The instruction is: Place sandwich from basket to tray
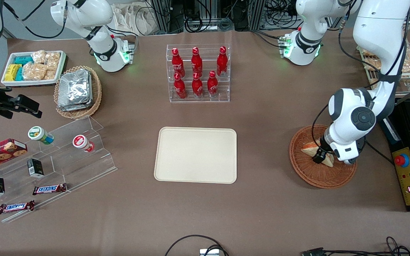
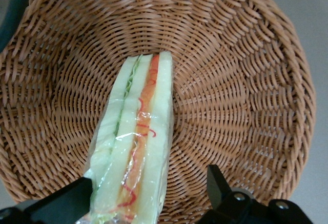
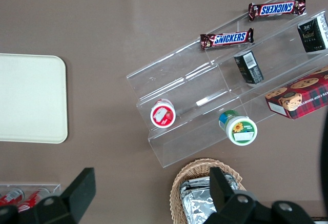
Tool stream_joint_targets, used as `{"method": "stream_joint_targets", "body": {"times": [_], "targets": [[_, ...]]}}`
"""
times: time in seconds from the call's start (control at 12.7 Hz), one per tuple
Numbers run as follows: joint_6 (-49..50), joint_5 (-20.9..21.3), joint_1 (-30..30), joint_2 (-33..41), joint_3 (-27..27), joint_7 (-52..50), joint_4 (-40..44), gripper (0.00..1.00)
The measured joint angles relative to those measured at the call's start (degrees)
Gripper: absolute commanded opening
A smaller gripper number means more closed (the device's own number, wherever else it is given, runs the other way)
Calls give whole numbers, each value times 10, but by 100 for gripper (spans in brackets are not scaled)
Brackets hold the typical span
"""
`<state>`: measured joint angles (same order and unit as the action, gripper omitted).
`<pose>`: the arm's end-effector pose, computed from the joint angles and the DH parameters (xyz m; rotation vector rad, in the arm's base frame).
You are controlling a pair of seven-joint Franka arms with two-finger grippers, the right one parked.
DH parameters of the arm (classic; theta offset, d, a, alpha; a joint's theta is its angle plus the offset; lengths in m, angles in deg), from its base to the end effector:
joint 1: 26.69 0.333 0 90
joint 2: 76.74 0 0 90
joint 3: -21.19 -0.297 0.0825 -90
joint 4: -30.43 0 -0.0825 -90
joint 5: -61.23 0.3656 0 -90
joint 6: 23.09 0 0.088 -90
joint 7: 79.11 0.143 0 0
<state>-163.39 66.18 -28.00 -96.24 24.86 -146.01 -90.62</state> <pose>0.5585 -0.0471 0.2126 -2.7180 -1.5164 -0.0269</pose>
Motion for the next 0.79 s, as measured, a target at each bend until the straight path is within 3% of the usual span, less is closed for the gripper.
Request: {"method": "stream_joint_targets", "body": {"times": [0.79], "targets": [[370,7,-1,121,3,80,181,100]]}}
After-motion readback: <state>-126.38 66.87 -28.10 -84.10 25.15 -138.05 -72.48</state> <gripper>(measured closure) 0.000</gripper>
